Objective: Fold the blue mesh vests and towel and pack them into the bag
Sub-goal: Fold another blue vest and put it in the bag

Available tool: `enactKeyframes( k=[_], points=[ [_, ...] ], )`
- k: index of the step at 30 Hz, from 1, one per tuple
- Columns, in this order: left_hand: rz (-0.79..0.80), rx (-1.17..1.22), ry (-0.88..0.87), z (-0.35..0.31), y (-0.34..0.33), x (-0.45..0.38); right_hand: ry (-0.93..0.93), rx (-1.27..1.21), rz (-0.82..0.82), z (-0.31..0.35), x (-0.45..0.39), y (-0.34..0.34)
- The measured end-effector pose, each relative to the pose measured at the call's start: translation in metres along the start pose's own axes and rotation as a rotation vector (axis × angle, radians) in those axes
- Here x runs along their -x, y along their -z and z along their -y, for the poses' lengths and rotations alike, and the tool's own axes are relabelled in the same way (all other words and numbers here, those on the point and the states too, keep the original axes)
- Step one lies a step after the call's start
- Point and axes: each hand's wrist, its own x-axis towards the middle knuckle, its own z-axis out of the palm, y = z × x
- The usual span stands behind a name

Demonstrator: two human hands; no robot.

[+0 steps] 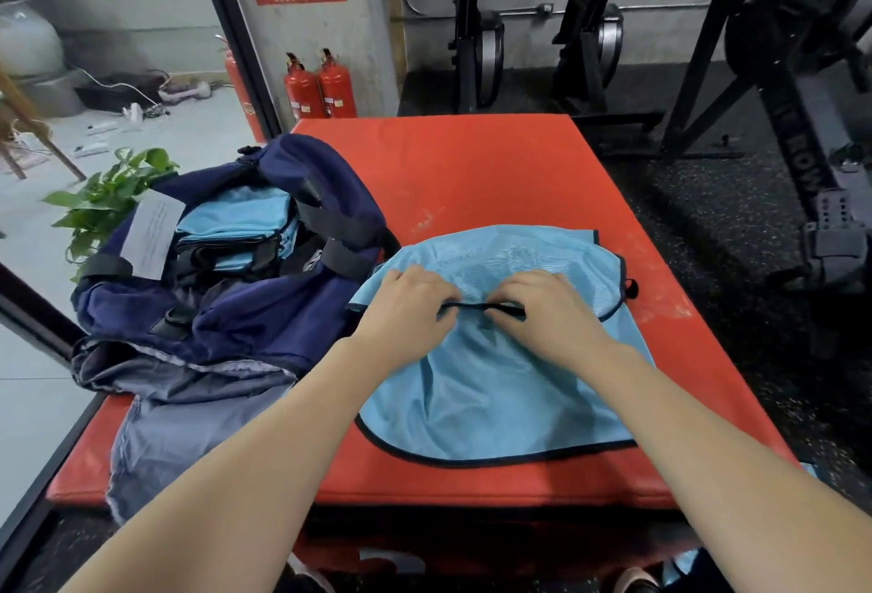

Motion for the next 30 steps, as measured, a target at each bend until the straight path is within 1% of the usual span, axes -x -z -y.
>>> enactKeyframes(
  k=[3,6,8,11,14,17,20,22,24,27,30],
  points=[
    [-0.062,0.040,-0.032,0.004,0.005,-0.001,0.018,-0.050,-0.044,-0.007,-0.001,0.006],
    [-0.149,0.109,0.001,0.007,0.012,0.000,-0.022,0.007,-0.039,-0.009,0.004,0.016],
    [-0.151,0.090,0.022,0.009,0.015,0.003,-0.033,0.027,-0.071,-0.011,0.009,0.023],
    [-0.105,0.003,0.075,0.017,0.021,0.012,-0.069,0.034,-0.180,-0.019,0.019,0.037],
    [-0.145,0.036,0.140,0.021,0.028,0.027,-0.161,0.100,-0.212,-0.030,0.032,0.051],
    [-0.135,0.093,0.168,0.019,0.037,0.042,-0.206,0.110,-0.183,-0.039,0.047,0.058],
    [-0.128,0.148,0.152,0.018,0.044,0.059,-0.198,-0.034,-0.184,-0.039,0.064,0.065],
    [-0.128,0.171,0.142,0.014,0.048,0.073,-0.237,-0.149,-0.128,-0.035,0.076,0.073],
    [-0.118,0.200,0.139,0.009,0.052,0.090,-0.253,-0.192,-0.060,-0.032,0.091,0.082],
    [-0.075,0.212,0.111,0.002,0.052,0.116,-0.224,-0.159,0.007,-0.027,0.115,0.095],
    [-0.028,0.144,0.024,-0.002,0.047,0.134,-0.157,-0.048,0.130,-0.026,0.137,0.100]
  ],
)
